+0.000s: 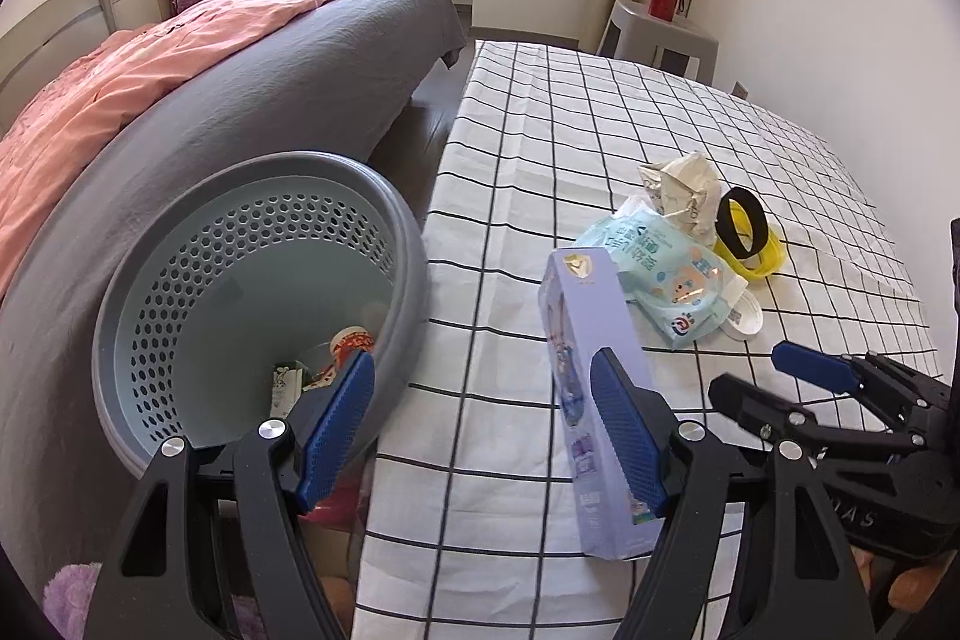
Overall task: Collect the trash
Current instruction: 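Move both grippers toward the purple tissue box on the bed, then close the left gripper on the purple tissue box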
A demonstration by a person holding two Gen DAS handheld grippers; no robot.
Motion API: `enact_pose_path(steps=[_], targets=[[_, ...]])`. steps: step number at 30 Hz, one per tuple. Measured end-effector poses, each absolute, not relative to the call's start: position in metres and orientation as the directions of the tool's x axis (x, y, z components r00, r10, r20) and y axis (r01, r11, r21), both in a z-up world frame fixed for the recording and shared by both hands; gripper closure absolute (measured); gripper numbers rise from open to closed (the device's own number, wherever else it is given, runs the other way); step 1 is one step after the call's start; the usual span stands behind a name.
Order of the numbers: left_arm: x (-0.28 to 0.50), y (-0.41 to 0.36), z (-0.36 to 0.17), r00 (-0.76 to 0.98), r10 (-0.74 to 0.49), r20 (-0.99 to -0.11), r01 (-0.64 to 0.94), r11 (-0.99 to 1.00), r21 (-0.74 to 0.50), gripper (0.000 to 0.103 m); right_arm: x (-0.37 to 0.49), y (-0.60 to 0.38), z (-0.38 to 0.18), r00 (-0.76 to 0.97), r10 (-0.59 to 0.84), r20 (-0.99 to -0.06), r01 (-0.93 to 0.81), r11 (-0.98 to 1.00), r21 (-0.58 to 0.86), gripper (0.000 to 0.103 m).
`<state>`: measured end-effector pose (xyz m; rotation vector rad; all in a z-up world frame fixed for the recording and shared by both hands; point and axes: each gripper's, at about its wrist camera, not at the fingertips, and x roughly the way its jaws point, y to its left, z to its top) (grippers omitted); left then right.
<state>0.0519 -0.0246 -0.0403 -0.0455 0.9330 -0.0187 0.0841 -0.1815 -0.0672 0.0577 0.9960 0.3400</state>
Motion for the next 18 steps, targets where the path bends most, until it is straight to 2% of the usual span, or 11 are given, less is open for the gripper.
enact_pose_path(steps=[6, 18], targets=[[0.063, -0.051, -0.051, 0.537, -0.088, -0.839, 0.037, 0.996, -0.082, 0.032, 0.092, -0.219, -0.047, 0.565, 0.277, -0.778, -0.168, 0.961, 0.220, 0.037], [0.083, -0.075, -0.079, 0.497, -0.033, -0.867, 0.039, 0.999, -0.016, 0.032, 0.096, -0.251, -0.038, 0.591, 0.271, -0.760, -0.111, 0.960, 0.255, 0.037]])
